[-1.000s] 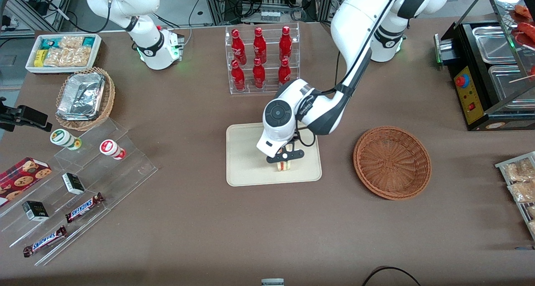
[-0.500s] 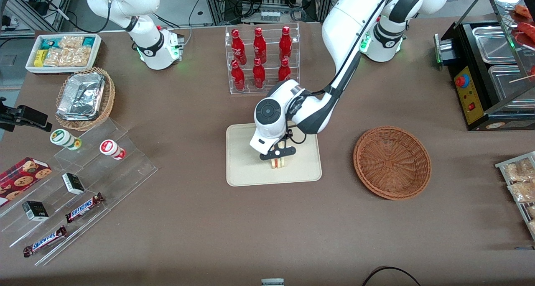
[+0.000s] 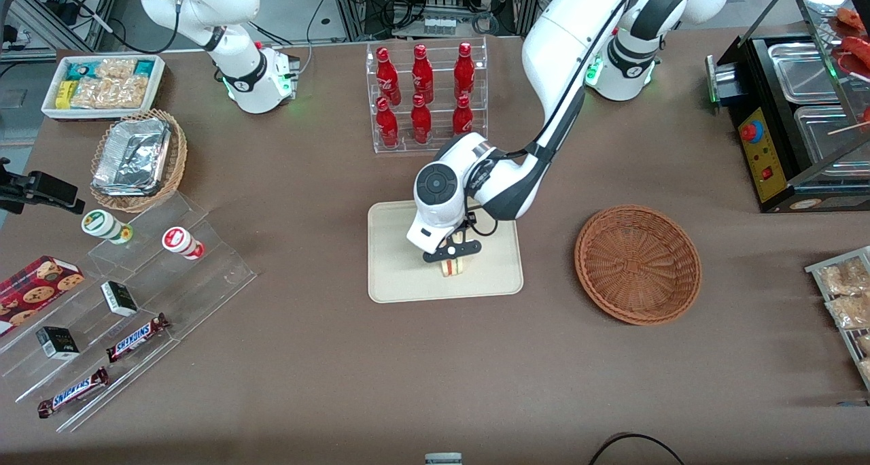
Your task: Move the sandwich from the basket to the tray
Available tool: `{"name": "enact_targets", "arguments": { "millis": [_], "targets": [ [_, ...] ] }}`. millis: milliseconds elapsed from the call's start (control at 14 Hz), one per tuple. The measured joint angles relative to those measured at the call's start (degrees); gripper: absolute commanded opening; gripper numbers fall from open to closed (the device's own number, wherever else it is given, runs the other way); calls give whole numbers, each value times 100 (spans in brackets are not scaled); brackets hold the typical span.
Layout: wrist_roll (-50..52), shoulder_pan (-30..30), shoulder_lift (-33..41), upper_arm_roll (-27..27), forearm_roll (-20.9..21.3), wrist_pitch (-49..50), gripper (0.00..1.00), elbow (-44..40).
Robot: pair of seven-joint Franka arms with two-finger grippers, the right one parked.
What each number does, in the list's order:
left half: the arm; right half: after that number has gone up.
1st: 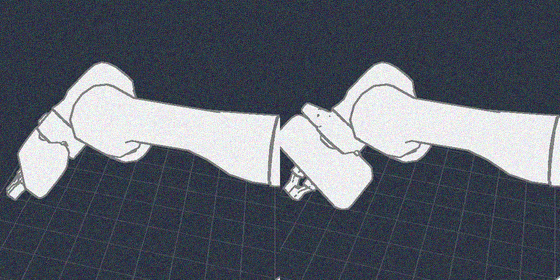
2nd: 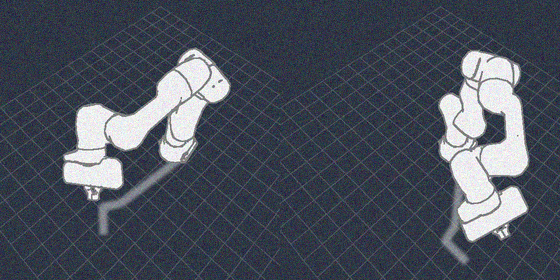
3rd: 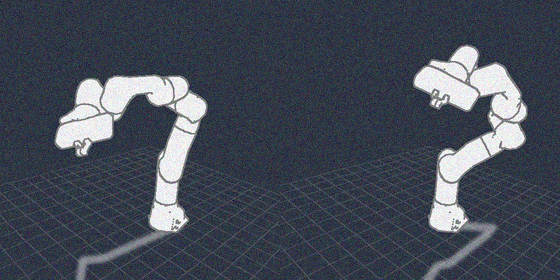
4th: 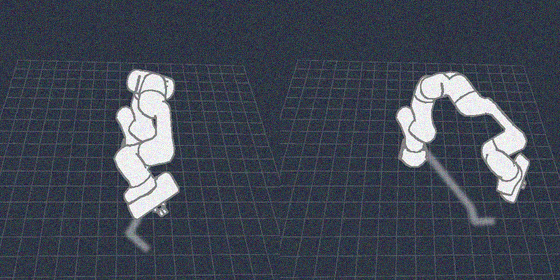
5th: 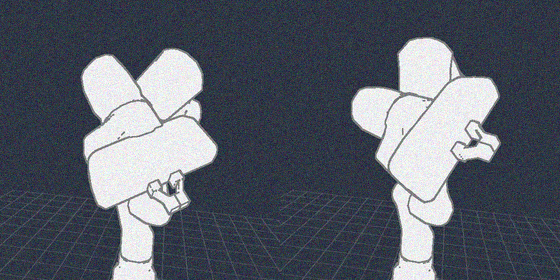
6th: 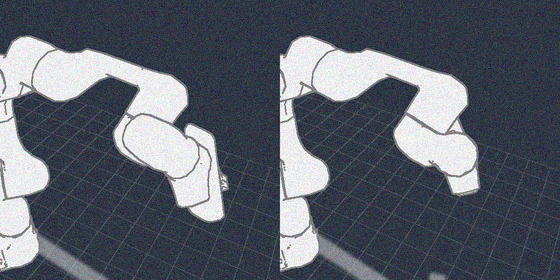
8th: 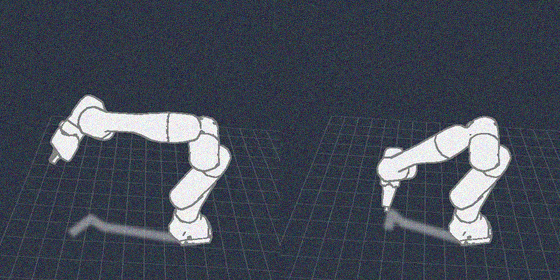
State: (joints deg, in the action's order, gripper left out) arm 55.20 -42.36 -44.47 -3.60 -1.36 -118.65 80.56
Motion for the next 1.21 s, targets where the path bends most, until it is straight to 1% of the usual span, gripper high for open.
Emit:
{"name": "enact_targets", "arguments": {
  "millis": [143,357,571,786,929,1071,1214],
  "targets": [
    [0,1,1,16,0,-29,100,-81],
    [-4,8,50,81,2,3,100,-425],
    [-52,16,286,196,5,100,100,-584],
    [-203,124,567,342,17,381,100,-590],
    [-322,230,771,551,166,815,100,-571],
    [-900,467,1002,757,229,1111,100,-443],
    [-1615,926,1258,808,231,1127,100,-139]
  ]
}}
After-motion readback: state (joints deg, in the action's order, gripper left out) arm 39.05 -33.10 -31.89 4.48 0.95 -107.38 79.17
